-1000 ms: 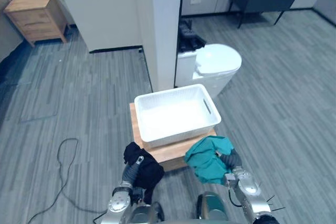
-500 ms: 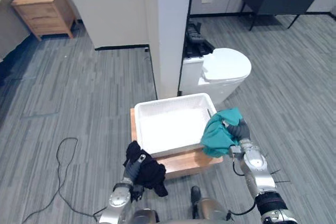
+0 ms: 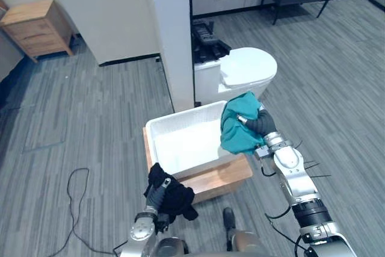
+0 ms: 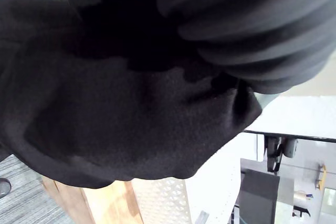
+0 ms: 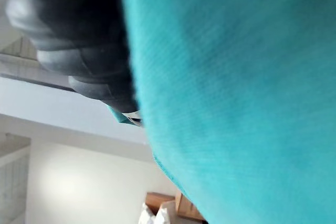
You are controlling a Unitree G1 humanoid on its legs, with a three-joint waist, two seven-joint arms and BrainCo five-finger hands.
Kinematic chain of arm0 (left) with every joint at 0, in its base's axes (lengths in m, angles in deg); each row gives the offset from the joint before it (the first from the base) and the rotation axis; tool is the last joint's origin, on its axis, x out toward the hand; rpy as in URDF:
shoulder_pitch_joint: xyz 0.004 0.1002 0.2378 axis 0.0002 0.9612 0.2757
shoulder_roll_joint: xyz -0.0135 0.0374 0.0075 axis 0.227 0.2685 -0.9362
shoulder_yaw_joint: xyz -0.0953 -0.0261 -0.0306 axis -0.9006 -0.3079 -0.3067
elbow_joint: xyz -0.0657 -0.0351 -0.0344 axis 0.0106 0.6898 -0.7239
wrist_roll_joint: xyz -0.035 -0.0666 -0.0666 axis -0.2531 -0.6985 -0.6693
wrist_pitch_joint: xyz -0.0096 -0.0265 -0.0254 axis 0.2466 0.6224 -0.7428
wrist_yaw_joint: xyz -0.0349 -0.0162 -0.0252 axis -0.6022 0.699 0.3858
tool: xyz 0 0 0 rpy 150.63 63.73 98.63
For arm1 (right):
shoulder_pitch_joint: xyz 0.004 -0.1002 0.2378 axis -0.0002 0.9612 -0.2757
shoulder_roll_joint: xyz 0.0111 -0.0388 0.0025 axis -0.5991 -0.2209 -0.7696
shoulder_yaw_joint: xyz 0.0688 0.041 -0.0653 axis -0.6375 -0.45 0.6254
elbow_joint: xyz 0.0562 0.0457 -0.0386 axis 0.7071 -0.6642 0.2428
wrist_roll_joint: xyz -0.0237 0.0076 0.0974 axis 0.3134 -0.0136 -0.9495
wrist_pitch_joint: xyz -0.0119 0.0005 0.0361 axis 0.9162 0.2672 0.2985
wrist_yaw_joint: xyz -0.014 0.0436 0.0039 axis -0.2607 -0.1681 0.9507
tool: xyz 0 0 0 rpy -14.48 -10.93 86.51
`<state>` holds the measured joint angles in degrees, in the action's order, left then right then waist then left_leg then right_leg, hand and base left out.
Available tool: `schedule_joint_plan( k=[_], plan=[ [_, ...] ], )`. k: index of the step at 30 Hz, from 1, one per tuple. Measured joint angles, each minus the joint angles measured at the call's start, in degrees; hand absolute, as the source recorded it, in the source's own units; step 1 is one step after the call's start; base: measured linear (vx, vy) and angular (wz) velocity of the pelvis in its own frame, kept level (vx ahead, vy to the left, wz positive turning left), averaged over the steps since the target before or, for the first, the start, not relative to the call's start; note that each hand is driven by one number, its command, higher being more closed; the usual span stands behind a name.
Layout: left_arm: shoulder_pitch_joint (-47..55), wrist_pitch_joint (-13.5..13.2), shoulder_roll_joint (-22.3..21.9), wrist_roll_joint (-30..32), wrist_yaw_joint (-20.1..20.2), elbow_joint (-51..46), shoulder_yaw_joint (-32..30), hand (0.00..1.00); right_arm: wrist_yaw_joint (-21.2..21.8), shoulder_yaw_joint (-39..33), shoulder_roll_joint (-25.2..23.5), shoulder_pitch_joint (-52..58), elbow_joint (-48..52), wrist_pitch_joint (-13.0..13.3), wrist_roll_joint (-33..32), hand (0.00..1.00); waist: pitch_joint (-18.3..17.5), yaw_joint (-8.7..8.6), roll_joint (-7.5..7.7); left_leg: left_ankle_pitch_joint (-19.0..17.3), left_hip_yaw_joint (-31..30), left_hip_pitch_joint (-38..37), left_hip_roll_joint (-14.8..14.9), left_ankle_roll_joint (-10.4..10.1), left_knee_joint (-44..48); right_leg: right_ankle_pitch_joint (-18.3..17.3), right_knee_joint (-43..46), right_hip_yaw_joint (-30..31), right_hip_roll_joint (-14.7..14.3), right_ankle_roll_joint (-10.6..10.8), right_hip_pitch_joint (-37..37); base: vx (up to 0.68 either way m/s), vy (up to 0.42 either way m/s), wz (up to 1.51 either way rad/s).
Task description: Tidy the bed and pick cloth on bed and put in laundry
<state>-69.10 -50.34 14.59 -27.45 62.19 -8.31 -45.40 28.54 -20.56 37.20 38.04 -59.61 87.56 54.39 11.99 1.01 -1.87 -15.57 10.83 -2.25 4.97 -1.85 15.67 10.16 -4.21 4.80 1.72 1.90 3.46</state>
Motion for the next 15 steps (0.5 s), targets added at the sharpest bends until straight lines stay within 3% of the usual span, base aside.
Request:
schedule_joint_plan(
  k=[6, 7, 11, 12, 15],
  plan=[
    [-0.9, 0.1, 1.3, -0.7, 0.1, -0.5, 0.2, 1.00, -0.4, 4.7, 0.0, -10.0, -1.3, -2.9, 1.7, 1.00, 1.2, 0.19, 1.44, 0.6, -1.7, 5.4, -0.1, -1.0, 1.4, 1.5, -1.2, -2.5, 0.6, -1.2, 3.2, -0.10, -0.035, 0.14],
    [-1.9, 0.2, 1.8, -1.1, 0.1, -0.7, 0.2, 1.00, -0.4, 4.9, 0.0, -13.9, -2.6, -3.4, 2.0, 1.00, 2.7, 0.57, 1.71, 0.8, -2.2, 7.3, -0.1, -1.3, 2.1, 1.7, -1.2, -3.5, 0.8, -1.4, 4.5, -0.11, -0.048, 0.20],
    [-4.4, 0.3, 1.9, -3.9, 0.0, -3.8, 0.2, 1.00, -1.1, 4.8, 0.4, -22.4, -6.5, -5.3, 3.3, 1.00, 8.3, 1.92, 0.53, 2.3, -4.6, 11.6, -0.7, -1.3, 3.1, 2.9, -1.0, -7.1, 1.7, -1.2, 7.5, -0.10, -0.023, 0.36],
    [-5.0, 0.4, 1.8, -4.3, 0.0, -5.2, 0.2, 1.00, -1.5, 4.9, 0.8, -24.3, -8.0, -6.4, 3.4, 1.00, 9.9, 3.01, -0.31, 3.0, -5.3, 13.2, -1.0, -1.1, 3.1, 3.8, -1.1, -7.9, 1.9, -0.7, 8.8, -0.05, 0.019, 0.27],
    [-5.5, 0.3, 1.4, -5.2, 0.0, -7.3, 0.5, 1.00, -1.5, 5.6, 2.0, -27.4, -11.1, -7.5, 3.4, 1.00, 13.1, 3.33, -1.96, 3.6, -6.7, 14.4, -1.2, -1.1, 2.7, 4.0, -1.1, -9.6, 2.4, -0.5, 9.2, -0.04, 0.054, 0.26]
  ],
)
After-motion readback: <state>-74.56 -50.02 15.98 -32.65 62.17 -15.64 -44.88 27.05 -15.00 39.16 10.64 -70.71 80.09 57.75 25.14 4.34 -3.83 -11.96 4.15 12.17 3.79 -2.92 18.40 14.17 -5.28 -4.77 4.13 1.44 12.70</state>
